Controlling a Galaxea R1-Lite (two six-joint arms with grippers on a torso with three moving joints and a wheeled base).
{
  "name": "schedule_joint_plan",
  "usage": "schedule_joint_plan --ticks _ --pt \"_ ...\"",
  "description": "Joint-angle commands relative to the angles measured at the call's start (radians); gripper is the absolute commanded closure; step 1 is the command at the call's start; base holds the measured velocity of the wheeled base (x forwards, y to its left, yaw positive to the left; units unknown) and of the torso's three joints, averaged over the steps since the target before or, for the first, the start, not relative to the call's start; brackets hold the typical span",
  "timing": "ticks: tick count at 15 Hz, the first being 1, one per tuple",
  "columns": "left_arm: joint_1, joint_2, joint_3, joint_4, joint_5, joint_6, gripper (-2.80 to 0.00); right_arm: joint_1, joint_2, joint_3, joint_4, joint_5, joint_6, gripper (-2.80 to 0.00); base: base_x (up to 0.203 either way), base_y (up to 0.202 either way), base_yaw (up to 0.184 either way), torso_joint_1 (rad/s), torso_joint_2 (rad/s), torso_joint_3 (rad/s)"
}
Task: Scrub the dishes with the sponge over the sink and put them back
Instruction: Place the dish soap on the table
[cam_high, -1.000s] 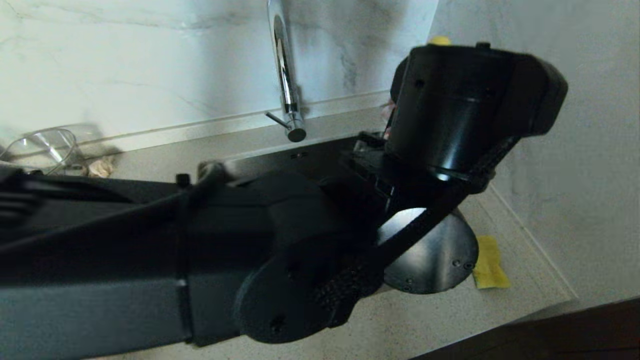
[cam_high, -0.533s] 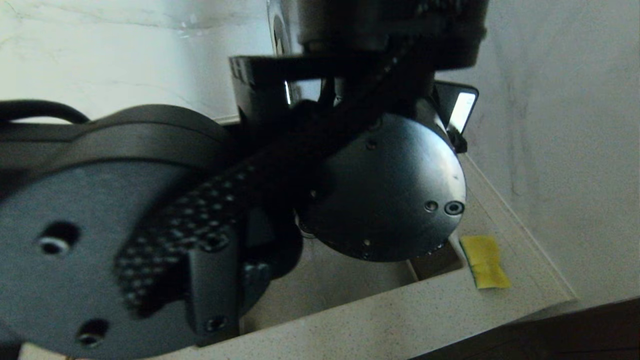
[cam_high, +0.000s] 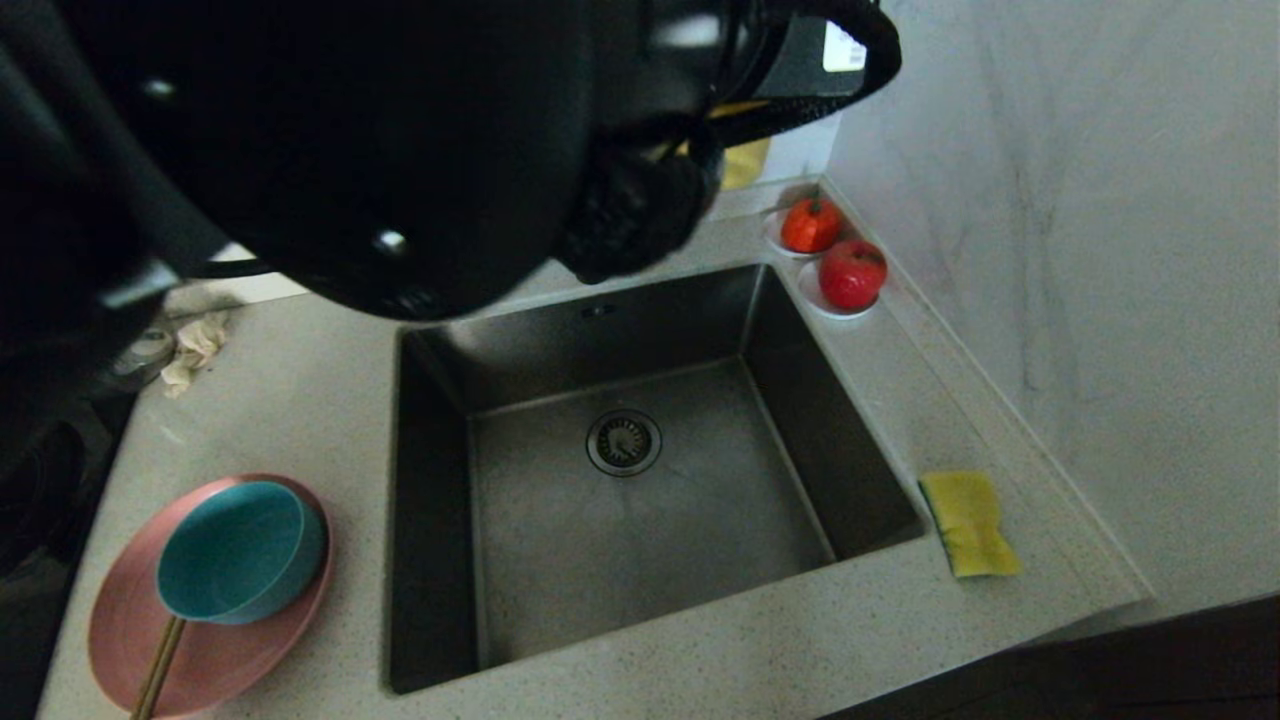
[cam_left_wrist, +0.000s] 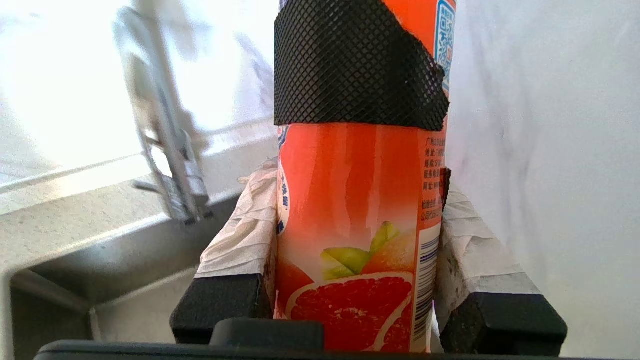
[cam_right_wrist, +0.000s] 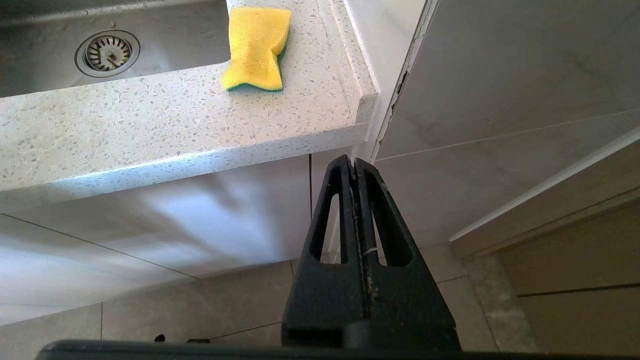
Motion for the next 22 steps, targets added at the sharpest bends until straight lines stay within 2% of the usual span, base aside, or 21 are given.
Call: schedule_joint_plan --ticks 1,4,10,14,18,22 --pt "0.002 -0.065 -0.003 0.0 0.003 0.003 0.0 0.0 0.001 -0.001 -0.001 0.0 0.0 0.0 0.0 0.0 0.0 0.0 0.0 0.0" --pt "0.029 -0.122 -0.002 0.0 0.001 0.0 0.0 0.0 0.001 0.001 -0.001 0.0 -0.001 0.0 0.0 0.0 0.0 0.0 0.0 0.0" --pt "0.19 -0.209 0.01 0.001 -0.021 0.002 0.0 0.0 0.001 -0.001 -0.001 0.0 0.001 0.0 0.0 0.0 0.0 0.0 0.0 0.0" --pt "0.266 -0.261 0.021 0.001 -0.04 0.011 0.0 0.0 0.001 0.001 -0.001 0.0 0.001 0.0 0.0 0.0 0.0 0.0 0.0 0.0" --pt "0.427 -0.336 0.104 -0.001 -0.111 0.006 0.0 0.0 0.001 -0.001 -0.001 0.0 0.001 0.0 0.0 0.0 0.0 0.0 0.0 0.0" --pt "0.649 -0.407 0.187 -0.016 -0.205 0.002 0.0 0.0 0.001 0.001 -0.001 0.0 -0.001 0.0 0.0 0.0 0.0 0.0 0.0 0.0"
